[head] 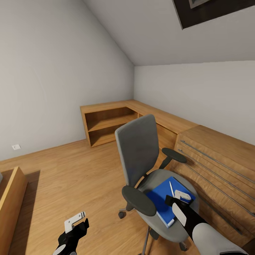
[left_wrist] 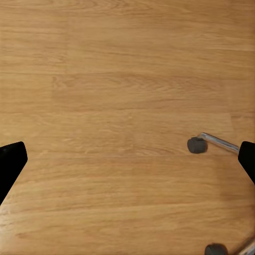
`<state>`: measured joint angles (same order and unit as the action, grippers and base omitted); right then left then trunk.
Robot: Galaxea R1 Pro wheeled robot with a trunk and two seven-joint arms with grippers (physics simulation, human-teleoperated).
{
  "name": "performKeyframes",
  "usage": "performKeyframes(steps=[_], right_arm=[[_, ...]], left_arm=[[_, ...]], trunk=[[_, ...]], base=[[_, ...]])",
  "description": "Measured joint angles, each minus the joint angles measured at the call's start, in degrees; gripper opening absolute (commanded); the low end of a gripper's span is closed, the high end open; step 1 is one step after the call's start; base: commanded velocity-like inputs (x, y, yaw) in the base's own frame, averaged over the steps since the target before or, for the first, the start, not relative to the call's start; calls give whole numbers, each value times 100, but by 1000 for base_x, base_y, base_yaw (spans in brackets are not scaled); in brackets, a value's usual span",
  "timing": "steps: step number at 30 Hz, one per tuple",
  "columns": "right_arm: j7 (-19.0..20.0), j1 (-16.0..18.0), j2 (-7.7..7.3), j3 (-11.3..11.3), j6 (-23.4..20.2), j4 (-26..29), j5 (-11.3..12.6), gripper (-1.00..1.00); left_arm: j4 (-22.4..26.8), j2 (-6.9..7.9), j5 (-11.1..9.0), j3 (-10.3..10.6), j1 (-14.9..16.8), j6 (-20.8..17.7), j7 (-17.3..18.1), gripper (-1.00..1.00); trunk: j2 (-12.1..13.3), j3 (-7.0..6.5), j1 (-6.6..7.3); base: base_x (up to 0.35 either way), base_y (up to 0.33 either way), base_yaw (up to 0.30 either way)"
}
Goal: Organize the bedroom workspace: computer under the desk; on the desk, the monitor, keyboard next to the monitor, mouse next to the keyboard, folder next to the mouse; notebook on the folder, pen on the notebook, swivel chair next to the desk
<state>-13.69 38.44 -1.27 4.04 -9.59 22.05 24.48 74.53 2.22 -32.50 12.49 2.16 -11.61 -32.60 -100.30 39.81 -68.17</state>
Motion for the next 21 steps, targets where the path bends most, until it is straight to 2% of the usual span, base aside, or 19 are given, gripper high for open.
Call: performKeyframes(steps=[21], right_arm=[[-8, 0, 0, -1, -6, 1, -1, -100]], left_arm=[[-8, 0, 0, 0, -1, 2, 0, 100]], trunk=[[0, 0, 0]], base=[[0, 0, 0]])
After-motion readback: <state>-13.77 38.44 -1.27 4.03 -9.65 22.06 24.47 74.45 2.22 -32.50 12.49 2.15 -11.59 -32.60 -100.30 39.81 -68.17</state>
